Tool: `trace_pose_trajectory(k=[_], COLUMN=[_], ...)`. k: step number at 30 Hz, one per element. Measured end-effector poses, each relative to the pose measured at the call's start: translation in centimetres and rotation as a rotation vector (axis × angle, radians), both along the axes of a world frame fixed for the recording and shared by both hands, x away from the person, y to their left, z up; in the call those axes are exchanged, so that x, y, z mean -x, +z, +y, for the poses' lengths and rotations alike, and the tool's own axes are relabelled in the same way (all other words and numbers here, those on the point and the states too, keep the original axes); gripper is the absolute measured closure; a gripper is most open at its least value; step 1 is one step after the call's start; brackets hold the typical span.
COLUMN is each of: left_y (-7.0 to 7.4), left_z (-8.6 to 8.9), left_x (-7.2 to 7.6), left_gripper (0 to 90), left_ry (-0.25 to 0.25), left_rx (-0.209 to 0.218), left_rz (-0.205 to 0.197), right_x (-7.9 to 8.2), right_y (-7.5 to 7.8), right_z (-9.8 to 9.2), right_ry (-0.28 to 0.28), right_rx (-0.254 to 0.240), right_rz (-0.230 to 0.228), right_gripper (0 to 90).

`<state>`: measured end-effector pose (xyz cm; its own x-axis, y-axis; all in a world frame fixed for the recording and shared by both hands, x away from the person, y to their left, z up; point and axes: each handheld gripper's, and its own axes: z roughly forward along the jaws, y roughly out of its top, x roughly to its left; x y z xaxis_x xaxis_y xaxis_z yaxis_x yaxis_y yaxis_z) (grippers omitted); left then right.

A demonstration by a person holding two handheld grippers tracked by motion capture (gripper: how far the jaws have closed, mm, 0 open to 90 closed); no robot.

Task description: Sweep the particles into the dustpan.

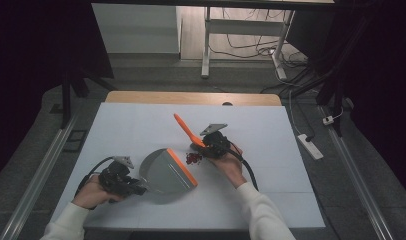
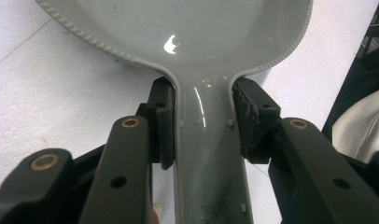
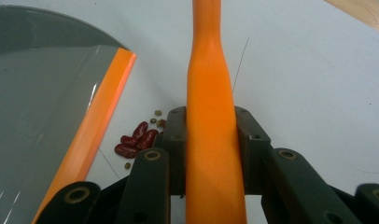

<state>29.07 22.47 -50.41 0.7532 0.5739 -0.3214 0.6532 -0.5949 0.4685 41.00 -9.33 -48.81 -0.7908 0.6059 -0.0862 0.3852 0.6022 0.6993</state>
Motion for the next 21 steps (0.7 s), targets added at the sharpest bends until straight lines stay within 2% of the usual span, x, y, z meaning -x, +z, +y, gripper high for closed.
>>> trace_pose_trajectory(k=[21], left_y=[-0.1], left_z=[-0.1], left_x=[0.0], left_gripper=[61.9], left_ry=[0.000], left_rx=[-0.002], left_rz=[-0.002], right_x=[0.5], right_y=[-0.1], right_z=[1.1], right_ry=[0.040], right_rx=[-0.015], right_rz=[0.003], right_gripper=[70.0])
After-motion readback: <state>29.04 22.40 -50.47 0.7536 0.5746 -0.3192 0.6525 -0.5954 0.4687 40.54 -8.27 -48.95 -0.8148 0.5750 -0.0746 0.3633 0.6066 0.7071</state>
